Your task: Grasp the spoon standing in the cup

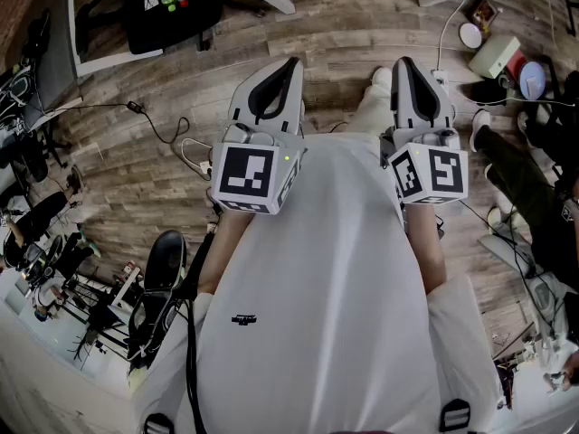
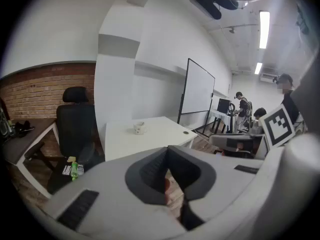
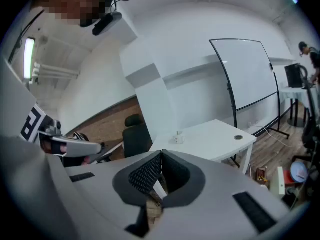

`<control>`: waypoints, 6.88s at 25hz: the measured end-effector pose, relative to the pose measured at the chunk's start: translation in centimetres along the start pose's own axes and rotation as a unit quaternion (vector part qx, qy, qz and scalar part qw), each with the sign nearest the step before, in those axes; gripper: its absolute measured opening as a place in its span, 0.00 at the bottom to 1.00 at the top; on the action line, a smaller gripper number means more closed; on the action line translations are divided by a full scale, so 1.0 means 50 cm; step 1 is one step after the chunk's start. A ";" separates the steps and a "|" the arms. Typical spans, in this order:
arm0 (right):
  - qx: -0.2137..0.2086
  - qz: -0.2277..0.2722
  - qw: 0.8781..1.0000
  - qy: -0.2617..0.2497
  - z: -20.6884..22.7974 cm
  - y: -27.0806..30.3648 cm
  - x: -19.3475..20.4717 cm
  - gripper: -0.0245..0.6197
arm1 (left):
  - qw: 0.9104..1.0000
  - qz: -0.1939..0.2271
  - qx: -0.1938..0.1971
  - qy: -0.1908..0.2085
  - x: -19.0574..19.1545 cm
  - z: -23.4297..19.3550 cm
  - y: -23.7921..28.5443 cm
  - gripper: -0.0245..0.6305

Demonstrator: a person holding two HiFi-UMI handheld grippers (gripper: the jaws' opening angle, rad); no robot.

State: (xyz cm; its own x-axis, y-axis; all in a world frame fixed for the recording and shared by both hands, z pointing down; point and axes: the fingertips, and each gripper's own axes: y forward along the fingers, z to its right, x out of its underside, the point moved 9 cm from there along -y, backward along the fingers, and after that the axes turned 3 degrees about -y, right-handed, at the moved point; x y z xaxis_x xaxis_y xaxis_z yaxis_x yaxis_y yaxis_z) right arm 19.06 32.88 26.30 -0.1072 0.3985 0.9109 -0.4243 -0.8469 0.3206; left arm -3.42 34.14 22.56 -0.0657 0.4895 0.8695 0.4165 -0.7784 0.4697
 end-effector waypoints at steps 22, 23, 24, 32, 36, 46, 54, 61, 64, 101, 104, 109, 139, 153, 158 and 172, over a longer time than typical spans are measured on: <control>0.068 0.075 0.994 -0.025 -0.237 -0.067 -0.024 0.05 | 0.999 0.032 0.042 0.011 0.012 -0.125 -0.146 0.05; 0.069 0.076 0.994 -0.025 -0.225 -0.069 -0.024 0.05 | 0.998 0.035 0.042 0.012 0.007 -0.115 -0.138 0.05; 0.069 0.076 0.994 -0.027 -0.214 -0.069 -0.025 0.05 | 0.998 0.038 0.042 0.013 0.002 -0.106 -0.131 0.05; 0.070 0.073 0.994 -0.040 -0.167 -0.098 -0.010 0.05 | 0.999 0.015 0.033 0.022 0.016 -0.064 -0.121 0.05; 0.075 0.073 0.994 -0.022 -0.142 -0.089 -0.017 0.05 | 0.999 0.006 0.033 0.022 0.003 -0.058 -0.095 0.05; 0.080 0.059 0.995 -0.031 -0.116 0.013 -0.034 0.05 | 0.998 -0.011 0.054 0.021 -0.035 -0.107 0.014 0.05; 0.072 0.049 0.995 -0.049 -0.110 0.183 -0.104 0.05 | 0.998 0.000 0.065 0.004 -0.127 -0.235 0.147 0.05; 0.091 0.047 0.993 -0.053 -0.117 0.359 -0.184 0.05 | 0.996 0.013 0.087 0.000 -0.226 -0.364 0.262 0.05; 0.103 0.052 0.992 -0.046 -0.112 0.423 -0.205 0.05 | 0.995 0.019 0.094 0.010 -0.265 -0.413 0.298 0.05; 0.014 -0.048 0.995 -0.083 0.124 0.782 -0.208 0.05 | 0.998 -0.016 -0.015 -0.060 -0.297 -0.462 0.585 0.05; 0.014 -0.054 0.994 -0.090 0.131 0.808 -0.200 0.05 | 0.997 -0.022 -0.013 -0.067 -0.284 -0.469 0.606 0.05; 0.010 -0.073 0.993 -0.091 0.149 0.835 -0.184 0.08 | 0.996 -0.046 -0.006 -0.077 -0.261 -0.464 0.633 0.05; 0.058 -0.159 0.977 -0.126 0.208 1.023 -0.100 0.18 | 0.987 -0.121 -0.002 -0.105 -0.190 -0.536 0.737 0.05; 0.044 -0.156 0.978 -0.128 0.195 1.027 -0.103 0.10 | 0.988 -0.121 0.004 -0.096 -0.191 -0.553 0.733 0.05; 0.046 -0.152 0.979 -0.129 0.185 1.013 -0.117 0.10 | 0.989 -0.112 0.004 -0.091 -0.197 -0.554 0.722 0.05; 0.060 -0.120 0.981 -0.140 0.153 0.931 -0.173 0.10 | 0.994 -0.086 0.018 -0.066 -0.234 -0.538 0.669 0.05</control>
State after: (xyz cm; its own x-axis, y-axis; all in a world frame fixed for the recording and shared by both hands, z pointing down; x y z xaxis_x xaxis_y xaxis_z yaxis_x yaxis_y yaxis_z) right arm 7.12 -12.70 35.34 0.2406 0.4930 0.8361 -0.2958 -0.7832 0.5469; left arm -13.13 -8.22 32.21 -0.0196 0.6635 0.7480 0.4426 -0.6650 0.6015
